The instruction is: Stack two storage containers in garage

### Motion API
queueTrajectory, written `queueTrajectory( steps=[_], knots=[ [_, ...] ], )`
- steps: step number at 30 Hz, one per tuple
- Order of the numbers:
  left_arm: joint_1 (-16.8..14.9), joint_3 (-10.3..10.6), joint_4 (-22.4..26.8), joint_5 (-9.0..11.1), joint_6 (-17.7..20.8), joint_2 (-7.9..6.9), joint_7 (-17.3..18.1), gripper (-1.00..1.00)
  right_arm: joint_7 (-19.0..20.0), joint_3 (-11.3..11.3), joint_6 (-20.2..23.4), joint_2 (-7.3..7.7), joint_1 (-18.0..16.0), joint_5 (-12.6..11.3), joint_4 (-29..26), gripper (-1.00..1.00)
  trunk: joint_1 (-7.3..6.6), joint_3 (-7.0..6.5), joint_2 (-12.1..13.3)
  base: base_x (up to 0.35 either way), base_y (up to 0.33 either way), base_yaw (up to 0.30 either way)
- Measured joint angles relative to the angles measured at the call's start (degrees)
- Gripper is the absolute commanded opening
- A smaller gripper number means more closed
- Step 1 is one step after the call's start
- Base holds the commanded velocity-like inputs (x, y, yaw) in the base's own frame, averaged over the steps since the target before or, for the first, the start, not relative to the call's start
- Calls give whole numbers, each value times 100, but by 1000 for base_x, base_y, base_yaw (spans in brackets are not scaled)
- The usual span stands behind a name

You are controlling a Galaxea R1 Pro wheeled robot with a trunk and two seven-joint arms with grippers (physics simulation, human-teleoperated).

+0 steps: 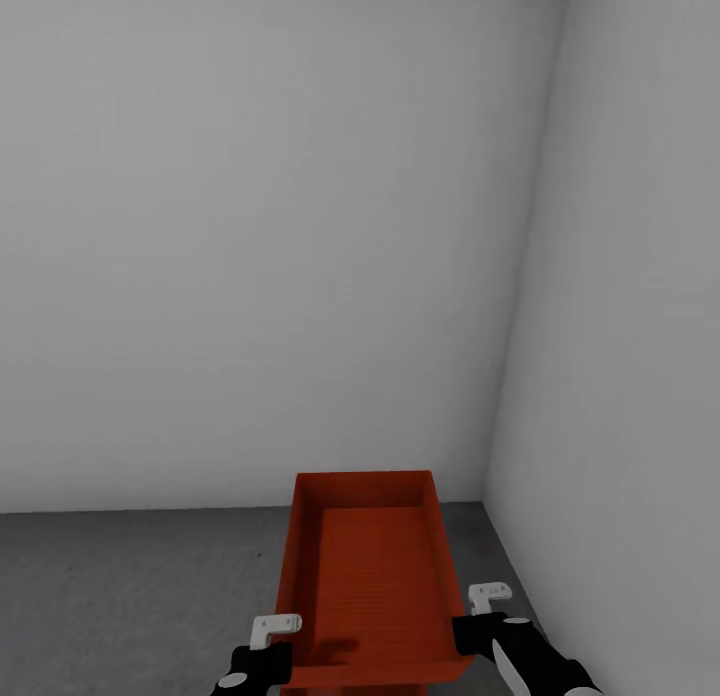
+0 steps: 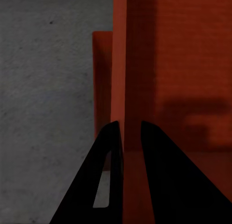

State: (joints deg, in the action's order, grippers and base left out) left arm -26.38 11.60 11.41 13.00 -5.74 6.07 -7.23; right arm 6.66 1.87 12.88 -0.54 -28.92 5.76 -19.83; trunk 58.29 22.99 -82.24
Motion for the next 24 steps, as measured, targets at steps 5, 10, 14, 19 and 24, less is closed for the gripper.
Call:
queueTrajectory(
  steps=[5, 10, 14, 19, 24],
  knots=[
    [2, -1, 0, 1, -3, -3, 2, -100, -6, -4, 0, -4, 0, -3, 1, -100, 0, 16, 0, 0, 0, 84],
    [1, 0, -1, 1, -1, -2, 2, -100, -4, -3, 1, -2, 0, -3, 0, -100, 0, 24, 0, 0, 0, 37],
    [1, 3, 1, 1, 1, 2, -4, -100, 2, -2, 0, 2, 0, -3, 1, -100, 0, 26, 0, 0, 0, 11],
    [0, 7, 0, 1, 2, 14, -19, -100, 21, 3, -1, 15, 0, 3, 1, -100, 0, 27, 0, 0, 0, 3],
    [0, 7, -2, 1, 1, 18, -23, -100, 28, 4, -1, 19, 0, 5, 3, -100, 0, 27, 0, 0, 0, 0]
  ],
)
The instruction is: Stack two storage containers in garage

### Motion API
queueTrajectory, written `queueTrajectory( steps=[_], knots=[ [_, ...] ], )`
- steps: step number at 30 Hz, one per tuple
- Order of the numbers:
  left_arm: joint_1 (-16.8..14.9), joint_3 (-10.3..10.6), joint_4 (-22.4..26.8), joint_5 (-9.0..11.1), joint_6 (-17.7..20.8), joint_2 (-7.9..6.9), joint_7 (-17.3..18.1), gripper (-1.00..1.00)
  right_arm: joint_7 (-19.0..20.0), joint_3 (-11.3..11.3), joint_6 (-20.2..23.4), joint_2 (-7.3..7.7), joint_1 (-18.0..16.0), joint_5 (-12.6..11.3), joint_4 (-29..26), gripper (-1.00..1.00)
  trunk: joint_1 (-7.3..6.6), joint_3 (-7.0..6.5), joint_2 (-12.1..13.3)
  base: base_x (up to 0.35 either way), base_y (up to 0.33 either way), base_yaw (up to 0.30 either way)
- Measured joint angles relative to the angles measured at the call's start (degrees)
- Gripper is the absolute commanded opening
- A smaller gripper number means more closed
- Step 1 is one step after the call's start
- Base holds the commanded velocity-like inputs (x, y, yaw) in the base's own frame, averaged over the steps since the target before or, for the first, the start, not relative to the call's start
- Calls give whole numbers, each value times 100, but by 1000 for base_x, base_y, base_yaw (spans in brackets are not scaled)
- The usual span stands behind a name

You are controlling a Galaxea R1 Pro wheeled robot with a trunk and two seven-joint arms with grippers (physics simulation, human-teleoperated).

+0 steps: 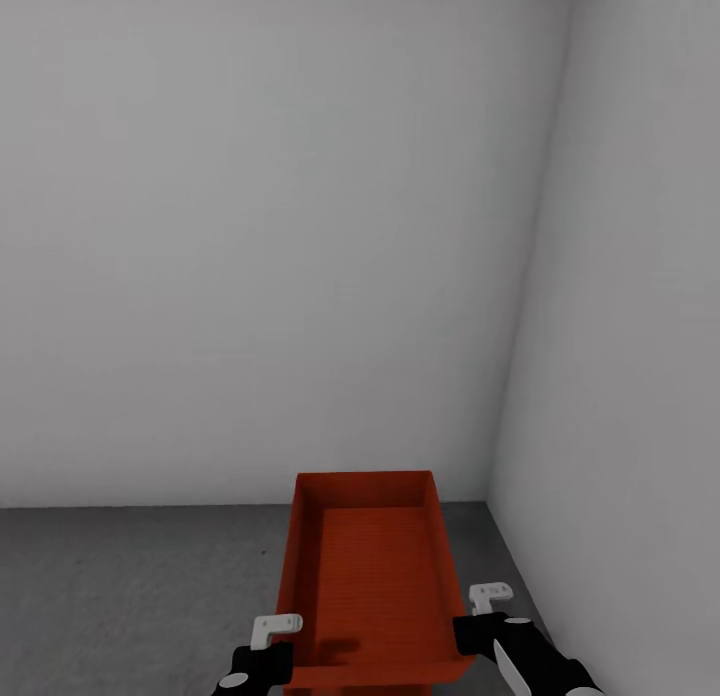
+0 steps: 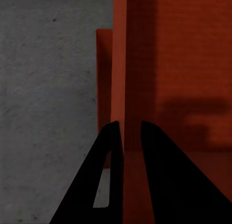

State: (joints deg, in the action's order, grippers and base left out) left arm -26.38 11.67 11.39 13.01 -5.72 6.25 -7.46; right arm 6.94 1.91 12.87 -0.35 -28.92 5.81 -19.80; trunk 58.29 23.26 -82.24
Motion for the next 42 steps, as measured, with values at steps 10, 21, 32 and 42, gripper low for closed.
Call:
queueTrajectory(
  steps=[10, 21, 32, 42],
  knots=[
    [-1, 0, 1, -1, 7, -7, 7, -100, -10, 1, 1, -7, 0, -2, 3, -100, 43, 36, -79, 0, 0, 0],
    [1, -6, 0, 0, 0, -19, 23, -100, -30, -7, 1, -20, 1, -9, 0, -100, 285, 233, -520, 0, 0, 0],
    [-1, -7, 0, 0, 1, -26, 32, -100, -41, -7, 2, -27, 0, -10, -1, -100, 527, 431, -961, 0, 0, 0],
    [0, -6, 0, 0, -1, -19, 24, -100, -32, -8, 2, -20, 1, -11, -1, -100, 746, 610, -1363, 0, 0, 0]
  ],
)
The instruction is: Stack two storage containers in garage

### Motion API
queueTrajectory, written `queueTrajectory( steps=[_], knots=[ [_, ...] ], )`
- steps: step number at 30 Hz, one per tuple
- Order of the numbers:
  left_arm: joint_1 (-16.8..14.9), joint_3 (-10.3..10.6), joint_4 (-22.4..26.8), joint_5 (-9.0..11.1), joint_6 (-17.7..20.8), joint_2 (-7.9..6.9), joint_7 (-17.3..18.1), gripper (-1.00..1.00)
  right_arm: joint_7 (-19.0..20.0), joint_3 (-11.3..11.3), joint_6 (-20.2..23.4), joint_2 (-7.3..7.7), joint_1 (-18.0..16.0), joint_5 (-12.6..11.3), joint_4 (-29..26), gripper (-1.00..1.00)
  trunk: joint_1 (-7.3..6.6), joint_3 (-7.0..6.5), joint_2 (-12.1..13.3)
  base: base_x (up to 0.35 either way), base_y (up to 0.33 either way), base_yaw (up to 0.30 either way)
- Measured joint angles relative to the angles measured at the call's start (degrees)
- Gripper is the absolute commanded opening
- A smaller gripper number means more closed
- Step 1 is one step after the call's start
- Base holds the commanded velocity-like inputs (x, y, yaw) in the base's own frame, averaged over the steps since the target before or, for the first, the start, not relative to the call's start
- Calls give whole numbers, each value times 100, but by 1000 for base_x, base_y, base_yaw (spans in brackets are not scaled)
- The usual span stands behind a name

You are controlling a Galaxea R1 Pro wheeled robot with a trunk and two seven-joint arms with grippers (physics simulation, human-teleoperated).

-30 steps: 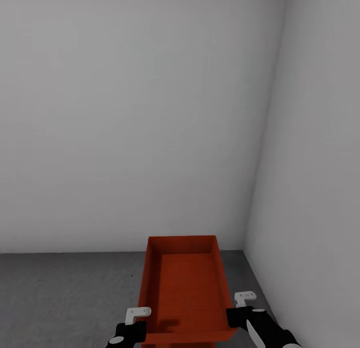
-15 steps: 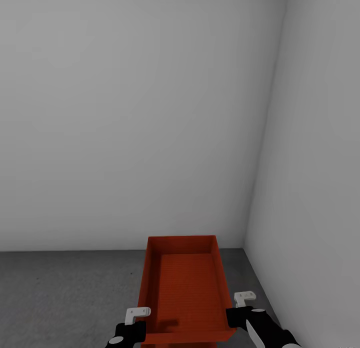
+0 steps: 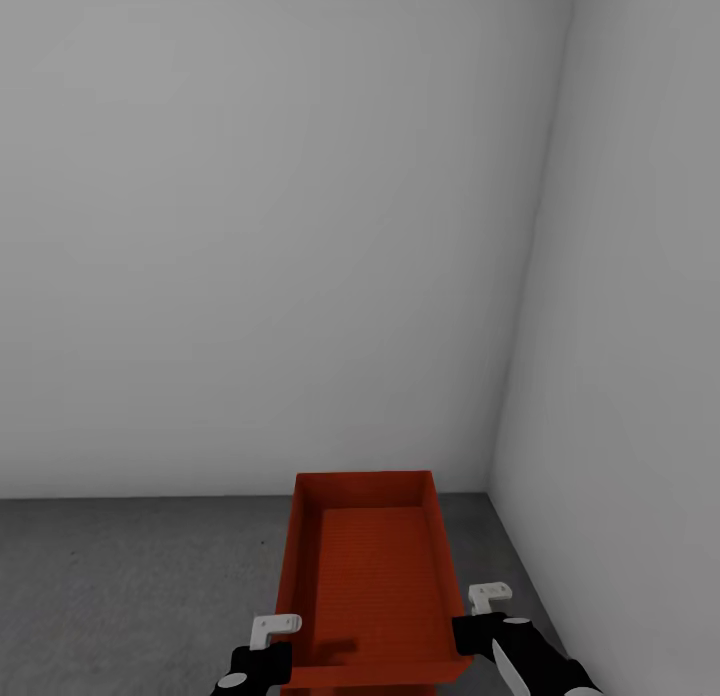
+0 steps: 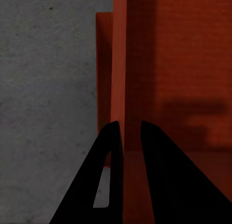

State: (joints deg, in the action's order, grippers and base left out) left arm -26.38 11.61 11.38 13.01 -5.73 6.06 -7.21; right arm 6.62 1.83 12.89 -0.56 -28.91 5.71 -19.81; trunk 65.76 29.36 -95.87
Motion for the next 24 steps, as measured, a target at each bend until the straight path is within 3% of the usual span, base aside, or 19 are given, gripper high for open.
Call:
queueTrajectory(
  steps=[8, 16, 24],
  knots=[
    [0, -1, 0, 0, 0, 0, 0, -100, 2, 3, -1, 0, 0, 5, 1, -100, 176, 144, -321, 0, 0, 0],
    [0, -1, 0, 0, -6, 1, -1, -100, 0, -2, -2, 1, -1, -2, -1, -100, 176, 144, -322, 0, 0, 0],
    [1, -1, 0, 0, -2, -2, 2, -100, -3, -1, -1, -2, 0, -1, 0, -100, 352, 287, -642, 0, 0, 0]
  ],
)
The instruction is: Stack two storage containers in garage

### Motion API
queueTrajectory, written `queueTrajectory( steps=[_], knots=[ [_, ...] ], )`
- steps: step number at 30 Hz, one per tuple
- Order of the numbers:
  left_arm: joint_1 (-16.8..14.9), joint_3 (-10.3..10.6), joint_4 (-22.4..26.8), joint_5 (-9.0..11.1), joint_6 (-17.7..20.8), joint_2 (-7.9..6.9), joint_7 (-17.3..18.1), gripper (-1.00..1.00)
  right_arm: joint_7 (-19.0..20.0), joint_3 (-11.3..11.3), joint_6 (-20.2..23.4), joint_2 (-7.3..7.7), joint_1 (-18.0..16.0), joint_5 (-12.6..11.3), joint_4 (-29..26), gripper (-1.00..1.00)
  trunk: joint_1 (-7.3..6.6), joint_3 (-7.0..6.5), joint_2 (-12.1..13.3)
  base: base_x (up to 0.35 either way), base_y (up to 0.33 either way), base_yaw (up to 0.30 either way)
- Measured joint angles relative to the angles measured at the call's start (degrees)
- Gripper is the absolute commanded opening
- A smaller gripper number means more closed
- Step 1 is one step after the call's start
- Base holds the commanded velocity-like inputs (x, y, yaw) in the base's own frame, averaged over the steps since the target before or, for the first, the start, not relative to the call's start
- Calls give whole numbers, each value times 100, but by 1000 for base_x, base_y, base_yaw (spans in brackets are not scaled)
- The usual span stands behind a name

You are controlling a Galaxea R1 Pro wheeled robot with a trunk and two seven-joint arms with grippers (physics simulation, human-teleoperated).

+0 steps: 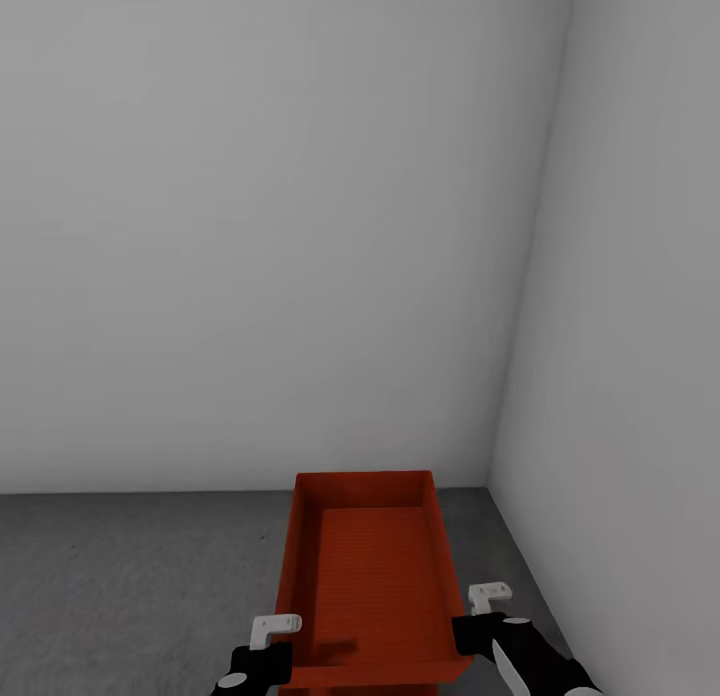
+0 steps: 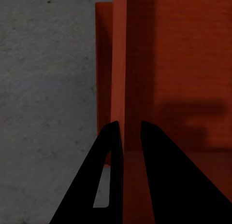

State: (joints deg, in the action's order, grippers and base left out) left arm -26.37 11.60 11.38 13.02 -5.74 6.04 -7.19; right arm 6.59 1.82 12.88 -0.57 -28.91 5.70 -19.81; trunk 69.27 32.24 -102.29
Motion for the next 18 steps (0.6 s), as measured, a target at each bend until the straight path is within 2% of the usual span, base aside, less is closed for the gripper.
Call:
queueTrajectory(
  steps=[12, 18],
  knots=[
    [-2, 1, 0, 0, -3, 2, -3, -100, 2, -1, -1, 2, -1, -2, -2, -100, 1, 0, -1, 0, 0, 0],
    [-2, 1, 0, 0, -3, 2, -2, -100, 1, -1, -1, 2, -1, -3, -2, -100, 110, 90, -202, 0, 0, 0]
  ],
)
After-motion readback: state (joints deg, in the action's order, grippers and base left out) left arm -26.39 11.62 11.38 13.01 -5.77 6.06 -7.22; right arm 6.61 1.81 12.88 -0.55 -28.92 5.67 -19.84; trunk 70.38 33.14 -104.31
